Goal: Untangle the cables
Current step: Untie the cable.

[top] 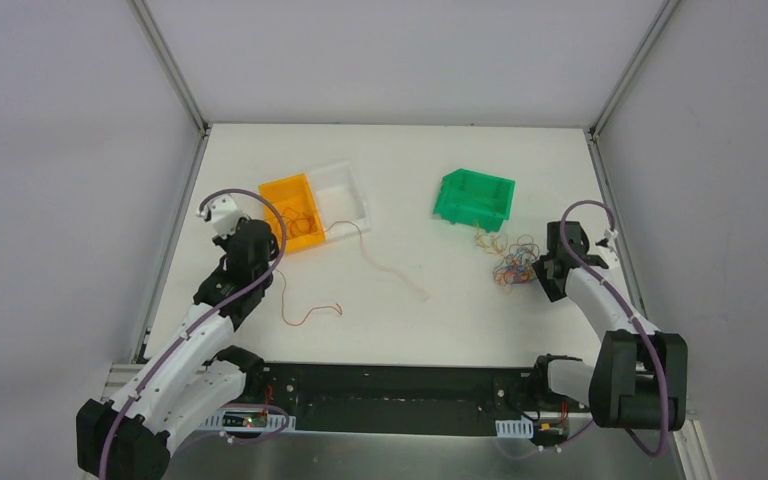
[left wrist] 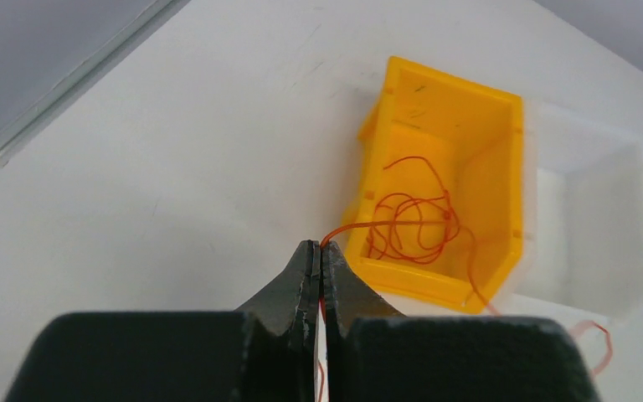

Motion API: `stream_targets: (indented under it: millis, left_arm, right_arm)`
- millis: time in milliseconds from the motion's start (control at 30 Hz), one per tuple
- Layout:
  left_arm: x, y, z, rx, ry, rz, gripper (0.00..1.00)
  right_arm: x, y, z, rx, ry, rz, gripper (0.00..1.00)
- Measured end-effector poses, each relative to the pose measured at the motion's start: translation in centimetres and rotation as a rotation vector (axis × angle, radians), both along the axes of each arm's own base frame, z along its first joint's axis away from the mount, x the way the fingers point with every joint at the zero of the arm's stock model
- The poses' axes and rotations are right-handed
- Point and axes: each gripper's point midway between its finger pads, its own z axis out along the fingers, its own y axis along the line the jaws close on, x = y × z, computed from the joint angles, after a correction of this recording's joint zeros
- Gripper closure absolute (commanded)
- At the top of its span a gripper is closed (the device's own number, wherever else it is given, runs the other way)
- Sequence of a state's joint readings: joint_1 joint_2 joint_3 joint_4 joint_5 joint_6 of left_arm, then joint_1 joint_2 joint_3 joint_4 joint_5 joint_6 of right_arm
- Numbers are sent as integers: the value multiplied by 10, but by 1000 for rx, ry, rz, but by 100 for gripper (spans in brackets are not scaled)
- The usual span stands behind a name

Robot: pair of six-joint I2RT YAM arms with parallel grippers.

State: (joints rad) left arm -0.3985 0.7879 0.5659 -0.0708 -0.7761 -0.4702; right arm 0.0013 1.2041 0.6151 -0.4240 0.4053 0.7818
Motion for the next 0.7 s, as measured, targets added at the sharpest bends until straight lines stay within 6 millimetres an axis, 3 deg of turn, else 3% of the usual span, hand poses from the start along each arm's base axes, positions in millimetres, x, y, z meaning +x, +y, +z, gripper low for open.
stream_targets:
  millis: [167, 267, 333, 433, 500, 700]
  left_arm:
    - [-12, 27, -22, -106, 47, 134, 100]
    - [-15, 28, -23, -163, 37, 140, 100]
    - [-9, 15, -23, -201, 37, 70, 100]
    - [0, -13, -30, -247, 80, -81, 100]
    - [3, -30, -37, -266, 130, -171, 100]
    - [-6, -56, -36, -287, 247, -329, 93]
  right_arm:
    - [-9, -17, 5, 58, -89, -153, 57]
    - [-11, -13, 6, 99, -143, -144, 53]
    - [-5, 0, 9, 153, -172, -73, 44]
    - [10, 28, 16, 244, -221, 86, 17]
    - [16, 49, 23, 282, -249, 205, 6]
    - [14, 119, 45, 260, -275, 597, 1]
